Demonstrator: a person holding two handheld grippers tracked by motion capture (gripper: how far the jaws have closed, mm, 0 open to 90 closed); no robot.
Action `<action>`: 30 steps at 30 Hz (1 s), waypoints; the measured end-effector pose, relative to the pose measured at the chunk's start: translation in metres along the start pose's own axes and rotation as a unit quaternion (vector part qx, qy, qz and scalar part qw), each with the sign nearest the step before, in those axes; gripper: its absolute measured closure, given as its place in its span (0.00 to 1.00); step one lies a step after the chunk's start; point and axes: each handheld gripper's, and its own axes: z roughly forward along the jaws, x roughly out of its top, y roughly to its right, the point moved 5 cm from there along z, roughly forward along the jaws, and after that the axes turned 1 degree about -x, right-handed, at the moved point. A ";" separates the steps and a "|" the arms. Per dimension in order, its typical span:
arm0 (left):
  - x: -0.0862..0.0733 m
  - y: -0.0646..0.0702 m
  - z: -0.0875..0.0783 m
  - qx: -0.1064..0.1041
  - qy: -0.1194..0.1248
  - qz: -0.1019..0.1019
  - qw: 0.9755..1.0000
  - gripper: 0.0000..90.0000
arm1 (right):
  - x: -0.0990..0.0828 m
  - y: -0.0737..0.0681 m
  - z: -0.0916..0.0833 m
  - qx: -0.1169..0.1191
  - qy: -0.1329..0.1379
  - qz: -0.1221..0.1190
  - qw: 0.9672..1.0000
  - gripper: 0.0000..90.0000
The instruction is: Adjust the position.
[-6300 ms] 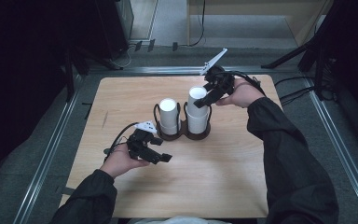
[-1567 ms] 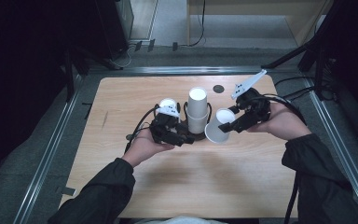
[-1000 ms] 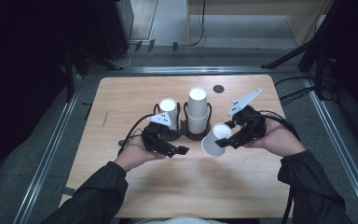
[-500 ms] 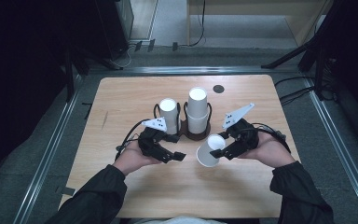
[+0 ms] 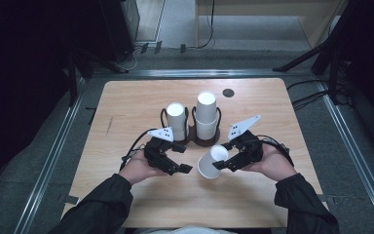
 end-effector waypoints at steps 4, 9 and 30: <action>-0.001 0.000 0.003 -0.006 0.006 0.004 1.000 0.15 | 0.004 -0.002 0.004 0.011 0.011 0.002 1.000 0.37; -0.001 0.001 0.005 -0.013 0.010 0.007 1.000 0.14 | 0.013 -0.009 0.010 0.024 0.025 -0.006 0.999 0.37; 0.000 0.011 0.017 0.003 0.012 0.058 0.998 0.16 | 0.038 -0.020 0.019 0.055 0.053 0.004 0.997 0.37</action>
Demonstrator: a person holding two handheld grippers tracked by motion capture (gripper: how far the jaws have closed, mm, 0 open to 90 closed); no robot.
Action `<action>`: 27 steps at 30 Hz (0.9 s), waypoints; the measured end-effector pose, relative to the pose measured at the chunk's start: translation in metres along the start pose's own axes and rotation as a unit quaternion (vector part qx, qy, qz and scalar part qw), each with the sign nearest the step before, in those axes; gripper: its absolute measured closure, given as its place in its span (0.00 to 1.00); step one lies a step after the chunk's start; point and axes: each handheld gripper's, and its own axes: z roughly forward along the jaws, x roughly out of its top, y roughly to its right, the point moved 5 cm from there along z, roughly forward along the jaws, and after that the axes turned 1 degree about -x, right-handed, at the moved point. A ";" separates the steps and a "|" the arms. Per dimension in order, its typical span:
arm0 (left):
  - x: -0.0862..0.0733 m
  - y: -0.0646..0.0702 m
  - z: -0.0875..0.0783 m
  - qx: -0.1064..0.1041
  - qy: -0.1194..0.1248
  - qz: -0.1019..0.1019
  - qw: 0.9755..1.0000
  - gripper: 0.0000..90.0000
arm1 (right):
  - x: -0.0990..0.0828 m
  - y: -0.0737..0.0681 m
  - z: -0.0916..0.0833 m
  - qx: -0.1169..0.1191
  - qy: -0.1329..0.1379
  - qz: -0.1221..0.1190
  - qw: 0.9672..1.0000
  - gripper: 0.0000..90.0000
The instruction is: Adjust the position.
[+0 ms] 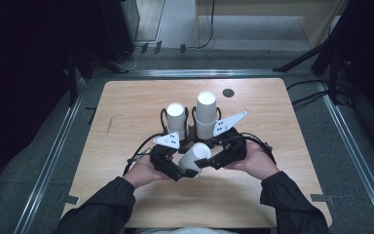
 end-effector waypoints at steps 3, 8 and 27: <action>0.001 0.003 -0.003 0.000 0.005 0.018 1.000 0.26 | 0.000 0.001 -0.001 0.001 0.002 0.003 1.000 0.37; 0.001 0.003 -0.007 -0.004 0.006 0.023 1.000 0.30 | 0.001 0.000 -0.001 0.005 0.009 0.004 1.000 0.38; 0.006 -0.013 -0.033 -0.003 -0.042 0.006 0.999 0.31 | -0.018 0.001 -0.005 -0.029 0.013 -0.038 0.999 0.30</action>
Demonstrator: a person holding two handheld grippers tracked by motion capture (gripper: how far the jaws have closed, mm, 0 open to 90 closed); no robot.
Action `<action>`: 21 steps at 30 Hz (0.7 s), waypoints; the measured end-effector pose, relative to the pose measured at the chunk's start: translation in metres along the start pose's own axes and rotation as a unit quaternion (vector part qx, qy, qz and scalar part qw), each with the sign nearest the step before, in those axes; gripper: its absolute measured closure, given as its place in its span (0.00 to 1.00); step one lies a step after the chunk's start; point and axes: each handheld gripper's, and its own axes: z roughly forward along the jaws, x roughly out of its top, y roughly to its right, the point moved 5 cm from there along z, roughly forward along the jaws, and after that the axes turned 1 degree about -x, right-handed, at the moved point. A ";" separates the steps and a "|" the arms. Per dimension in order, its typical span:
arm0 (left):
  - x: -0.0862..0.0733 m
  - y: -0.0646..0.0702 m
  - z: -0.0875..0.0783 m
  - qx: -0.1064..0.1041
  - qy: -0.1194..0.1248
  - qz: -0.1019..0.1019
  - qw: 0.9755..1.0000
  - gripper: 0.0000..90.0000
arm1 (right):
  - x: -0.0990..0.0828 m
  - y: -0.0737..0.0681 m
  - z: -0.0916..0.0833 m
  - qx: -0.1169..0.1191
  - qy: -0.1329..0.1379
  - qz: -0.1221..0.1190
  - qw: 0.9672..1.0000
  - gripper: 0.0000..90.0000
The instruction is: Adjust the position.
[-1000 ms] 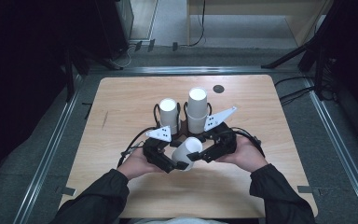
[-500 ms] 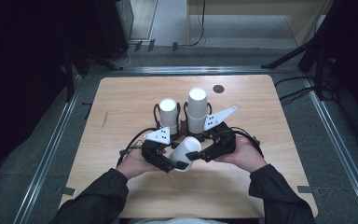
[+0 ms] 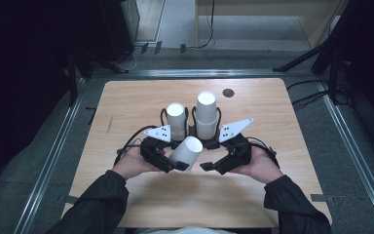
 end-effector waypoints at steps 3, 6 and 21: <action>-0.001 -0.002 -0.001 0.001 -0.015 0.004 1.000 0.31 | -0.005 -0.001 0.004 0.000 -0.003 -0.004 1.000 0.31; -0.001 -0.003 -0.001 0.004 -0.031 0.011 0.999 0.31 | -0.008 0.000 0.008 -0.002 -0.002 0.003 1.000 0.32; -0.003 -0.008 0.016 -0.017 -0.109 0.046 0.993 0.30 | -0.024 -0.002 0.020 -0.008 -0.014 0.001 1.000 0.30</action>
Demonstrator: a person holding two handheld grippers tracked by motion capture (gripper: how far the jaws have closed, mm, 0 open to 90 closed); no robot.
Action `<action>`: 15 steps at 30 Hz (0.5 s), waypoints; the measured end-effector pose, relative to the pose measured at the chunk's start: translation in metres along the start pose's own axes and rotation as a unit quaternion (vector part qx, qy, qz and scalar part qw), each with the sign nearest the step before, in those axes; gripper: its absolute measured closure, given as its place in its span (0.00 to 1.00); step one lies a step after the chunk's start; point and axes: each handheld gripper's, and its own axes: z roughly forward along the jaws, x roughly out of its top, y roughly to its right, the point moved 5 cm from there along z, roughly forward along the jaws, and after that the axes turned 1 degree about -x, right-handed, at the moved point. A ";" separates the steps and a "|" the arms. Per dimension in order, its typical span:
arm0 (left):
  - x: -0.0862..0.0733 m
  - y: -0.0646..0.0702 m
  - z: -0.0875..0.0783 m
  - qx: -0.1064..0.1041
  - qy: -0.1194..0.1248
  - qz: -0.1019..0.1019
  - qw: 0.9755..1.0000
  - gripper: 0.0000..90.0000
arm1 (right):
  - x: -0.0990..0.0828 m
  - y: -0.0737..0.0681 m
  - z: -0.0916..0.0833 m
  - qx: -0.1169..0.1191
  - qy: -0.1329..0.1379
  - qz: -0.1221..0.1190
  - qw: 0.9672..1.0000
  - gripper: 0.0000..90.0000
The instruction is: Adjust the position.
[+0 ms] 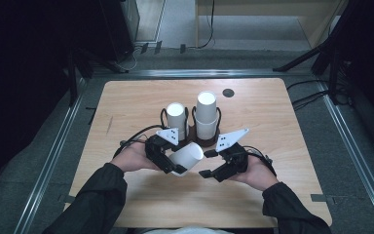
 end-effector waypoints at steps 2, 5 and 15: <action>0.000 0.000 0.004 -0.001 -0.009 0.006 1.000 0.30 | 0.000 -0.001 0.002 -0.003 -0.003 -0.002 1.000 0.30; -0.001 0.002 0.009 -0.005 -0.021 0.014 1.000 0.30 | 0.000 -0.001 0.003 -0.002 -0.005 -0.003 1.000 0.29; -0.002 0.002 0.014 -0.015 -0.034 0.021 0.999 0.30 | 0.001 0.000 0.004 0.000 -0.004 -0.005 1.000 0.29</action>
